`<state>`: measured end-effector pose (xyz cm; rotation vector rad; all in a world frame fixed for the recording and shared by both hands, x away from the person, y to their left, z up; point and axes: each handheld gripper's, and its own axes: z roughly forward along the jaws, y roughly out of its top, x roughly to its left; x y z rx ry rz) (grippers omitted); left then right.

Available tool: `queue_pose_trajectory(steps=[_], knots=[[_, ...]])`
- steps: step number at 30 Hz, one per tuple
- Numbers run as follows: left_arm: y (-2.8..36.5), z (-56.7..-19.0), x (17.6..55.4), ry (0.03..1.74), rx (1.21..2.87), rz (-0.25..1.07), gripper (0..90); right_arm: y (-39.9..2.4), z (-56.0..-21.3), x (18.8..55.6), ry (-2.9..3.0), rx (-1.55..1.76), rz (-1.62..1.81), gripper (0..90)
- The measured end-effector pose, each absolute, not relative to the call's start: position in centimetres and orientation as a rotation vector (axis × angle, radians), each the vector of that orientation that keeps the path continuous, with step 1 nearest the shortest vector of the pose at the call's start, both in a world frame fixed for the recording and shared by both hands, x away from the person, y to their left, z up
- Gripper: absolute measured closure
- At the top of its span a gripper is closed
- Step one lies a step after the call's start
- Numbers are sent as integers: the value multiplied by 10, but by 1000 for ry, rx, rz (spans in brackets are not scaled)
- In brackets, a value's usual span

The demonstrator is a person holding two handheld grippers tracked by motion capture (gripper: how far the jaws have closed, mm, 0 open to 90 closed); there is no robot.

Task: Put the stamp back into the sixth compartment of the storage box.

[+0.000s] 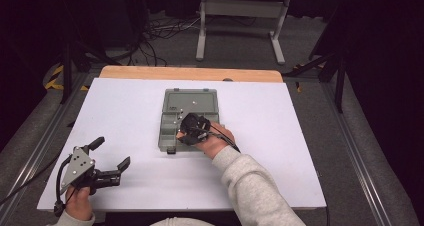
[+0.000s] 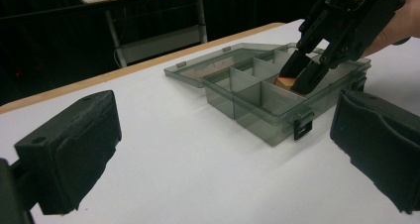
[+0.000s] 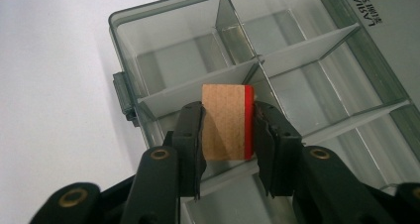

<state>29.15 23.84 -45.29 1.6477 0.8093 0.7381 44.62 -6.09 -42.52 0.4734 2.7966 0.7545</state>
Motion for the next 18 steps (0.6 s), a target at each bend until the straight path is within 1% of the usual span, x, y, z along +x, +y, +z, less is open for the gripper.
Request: queue_pose_trajectory(steps=[12, 18], knots=[[239, -453, 292, 806, 1650, 737, 3, -60, -426, 446, 2798, 467, 748, 660], [238, -453, 292, 807, 1648, 735, 3, -61, -424, 445, 2787, 467, 764, 614]])
